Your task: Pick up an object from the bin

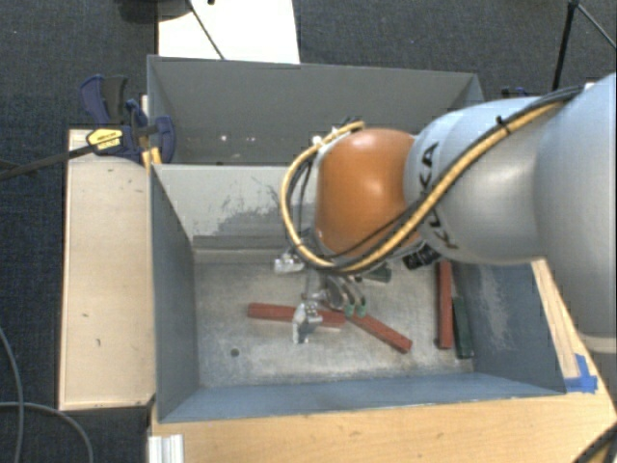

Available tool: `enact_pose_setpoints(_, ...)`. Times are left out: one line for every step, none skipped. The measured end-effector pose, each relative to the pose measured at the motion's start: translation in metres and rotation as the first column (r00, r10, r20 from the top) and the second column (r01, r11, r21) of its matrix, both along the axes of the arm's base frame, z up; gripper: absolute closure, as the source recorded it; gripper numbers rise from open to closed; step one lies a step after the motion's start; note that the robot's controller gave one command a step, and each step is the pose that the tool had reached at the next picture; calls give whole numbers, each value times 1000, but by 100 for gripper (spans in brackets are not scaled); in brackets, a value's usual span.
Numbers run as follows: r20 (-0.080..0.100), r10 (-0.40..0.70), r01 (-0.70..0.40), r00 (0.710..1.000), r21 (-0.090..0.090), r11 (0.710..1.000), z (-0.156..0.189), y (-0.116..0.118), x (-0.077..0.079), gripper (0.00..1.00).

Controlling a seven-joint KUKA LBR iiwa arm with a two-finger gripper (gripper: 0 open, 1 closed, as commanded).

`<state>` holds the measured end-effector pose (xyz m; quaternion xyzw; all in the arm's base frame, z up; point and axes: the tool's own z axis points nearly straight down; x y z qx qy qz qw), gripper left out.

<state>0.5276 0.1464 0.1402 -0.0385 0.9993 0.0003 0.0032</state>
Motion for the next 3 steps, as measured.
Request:
enact_pose_setpoints(6,-42,42,999,3,999,-64,-43,35,100)
enact_pose_setpoints(5,-44,44,999,3,999,-64,-43,35,100)
enact_pose_setpoints(4,-87,87,996,3,996,132,-22,22,100)
